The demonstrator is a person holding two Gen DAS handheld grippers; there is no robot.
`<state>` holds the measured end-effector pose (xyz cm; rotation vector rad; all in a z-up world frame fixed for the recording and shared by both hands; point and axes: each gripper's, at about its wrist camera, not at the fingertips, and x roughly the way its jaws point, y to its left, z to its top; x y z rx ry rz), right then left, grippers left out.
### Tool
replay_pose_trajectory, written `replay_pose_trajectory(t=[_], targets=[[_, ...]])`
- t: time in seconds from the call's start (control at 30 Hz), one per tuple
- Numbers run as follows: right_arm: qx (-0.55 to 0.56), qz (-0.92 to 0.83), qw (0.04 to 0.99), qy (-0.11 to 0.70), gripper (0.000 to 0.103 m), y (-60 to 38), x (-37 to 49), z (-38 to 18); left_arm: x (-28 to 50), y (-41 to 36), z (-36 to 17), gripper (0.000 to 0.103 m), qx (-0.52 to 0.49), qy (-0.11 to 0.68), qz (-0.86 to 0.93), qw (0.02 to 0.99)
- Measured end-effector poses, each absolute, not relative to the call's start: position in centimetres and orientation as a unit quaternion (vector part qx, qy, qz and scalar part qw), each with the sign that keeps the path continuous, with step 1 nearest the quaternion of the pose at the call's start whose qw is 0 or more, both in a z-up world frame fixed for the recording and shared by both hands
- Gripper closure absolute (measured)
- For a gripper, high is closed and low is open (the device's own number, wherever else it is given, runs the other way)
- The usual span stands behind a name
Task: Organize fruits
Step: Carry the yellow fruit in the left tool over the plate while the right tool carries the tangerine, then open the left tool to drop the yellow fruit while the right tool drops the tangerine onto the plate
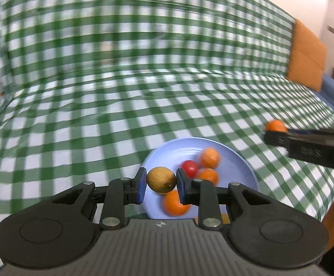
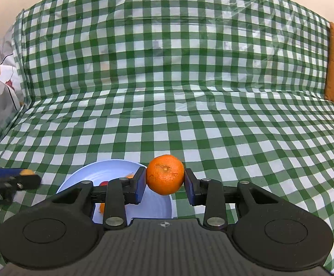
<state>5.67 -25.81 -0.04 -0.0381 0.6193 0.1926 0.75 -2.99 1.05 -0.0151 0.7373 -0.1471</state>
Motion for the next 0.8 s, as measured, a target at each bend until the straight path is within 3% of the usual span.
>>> replay_pose_trajectory(t=[0.63, 0.67, 0.7, 0.8], targets=[[-0.047, 0.119, 0.936, 0.328, 0.065, -25.1, 6.9, -0.7, 1.7, -7.9, -1.1, 0.069, 0.035, 0.358, -0.111, 0.927], [-0.048, 0.120, 0.935, 0.329, 0.061, -25.0, 6.9, -0.8, 1.8, -7.9, -1.1, 0.068, 0.033, 0.357, -0.111, 0.927], [-0.050, 0.119, 0.935, 0.329, 0.050, -25.0, 6.9, -0.7, 1.7, -7.8, -1.0, 0.067, 0.032, 0.356, -0.110, 0.928], [-0.046, 0.118, 0.938, 0.322, 0.044, -25.1, 6.8, -0.4, 1.8, -7.6, -0.8, 0.067, 0.032, 0.352, -0.105, 0.930]])
